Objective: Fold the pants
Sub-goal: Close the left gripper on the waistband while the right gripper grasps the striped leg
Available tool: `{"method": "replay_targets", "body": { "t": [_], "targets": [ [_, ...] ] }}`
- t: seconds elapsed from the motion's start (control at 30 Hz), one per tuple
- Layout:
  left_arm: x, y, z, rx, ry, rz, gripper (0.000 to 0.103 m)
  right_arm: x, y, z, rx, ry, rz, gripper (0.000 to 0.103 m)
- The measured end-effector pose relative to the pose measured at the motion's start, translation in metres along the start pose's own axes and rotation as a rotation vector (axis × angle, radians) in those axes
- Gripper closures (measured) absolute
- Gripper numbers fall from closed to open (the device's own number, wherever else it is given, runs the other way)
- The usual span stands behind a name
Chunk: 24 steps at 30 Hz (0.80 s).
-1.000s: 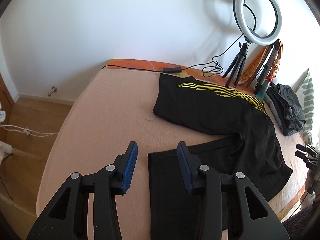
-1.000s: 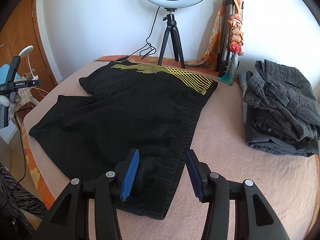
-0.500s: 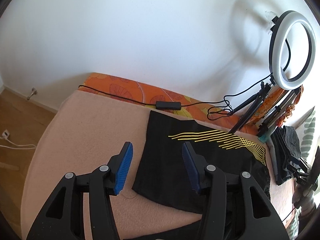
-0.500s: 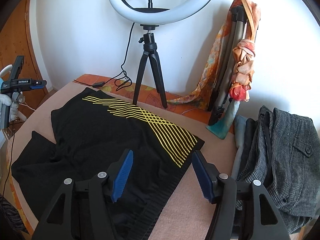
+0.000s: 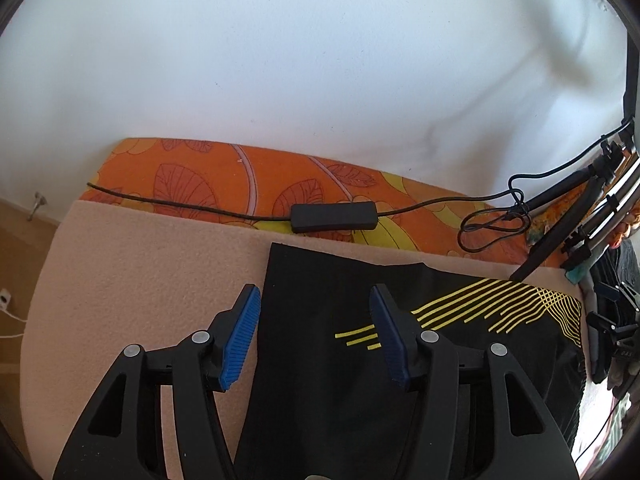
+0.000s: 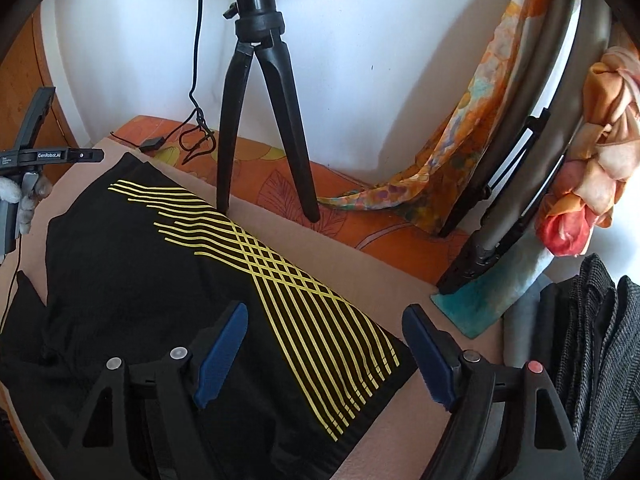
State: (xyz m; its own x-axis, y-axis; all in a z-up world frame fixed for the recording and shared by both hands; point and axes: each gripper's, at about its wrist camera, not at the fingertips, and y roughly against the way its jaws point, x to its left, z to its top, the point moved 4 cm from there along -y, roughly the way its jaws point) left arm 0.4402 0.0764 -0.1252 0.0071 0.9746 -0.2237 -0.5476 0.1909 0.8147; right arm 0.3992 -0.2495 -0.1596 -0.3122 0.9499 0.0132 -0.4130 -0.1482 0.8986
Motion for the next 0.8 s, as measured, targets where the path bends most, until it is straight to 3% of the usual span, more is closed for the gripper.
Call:
{"method": "replay_targets", "body": {
  "t": [0.2, 0.37, 0.4, 0.43, 0.53, 0.67, 0.8],
  "targets": [
    [0.010, -0.030, 0.011, 0.003, 0.012, 0.045, 0.047, -0.003, -0.023, 0.009, 0.021, 0.026, 0.026, 0.021],
    [0.007, -0.045, 0.010, -0.013, -0.040, 0.072, 0.048, -0.011, -0.044, 0.012, 0.045, 0.012, 0.039, 0.021],
    [0.006, -0.046, 0.010, -0.022, -0.045, 0.077, 0.051, -0.013, -0.049, 0.012, 0.053, 0.010, 0.038, 0.021],
    [0.005, -0.046, 0.011, -0.030, -0.051, 0.084, 0.064, -0.014, -0.053, 0.011, 0.060, 0.009, 0.037, 0.021],
    [0.005, -0.049, 0.014, -0.040, -0.056, 0.090, 0.090, -0.017, -0.061, 0.008, 0.081, 0.000, 0.053, 0.021],
    [0.002, -0.050, 0.013, -0.061, -0.073, 0.065, 0.098, -0.015, -0.067, 0.005, 0.100, 0.009, 0.078, 0.026],
    [0.002, -0.046, 0.013, -0.090, -0.065, 0.047, 0.100, -0.005, -0.065, 0.001, 0.107, 0.038, 0.109, 0.045]
  ]
}}
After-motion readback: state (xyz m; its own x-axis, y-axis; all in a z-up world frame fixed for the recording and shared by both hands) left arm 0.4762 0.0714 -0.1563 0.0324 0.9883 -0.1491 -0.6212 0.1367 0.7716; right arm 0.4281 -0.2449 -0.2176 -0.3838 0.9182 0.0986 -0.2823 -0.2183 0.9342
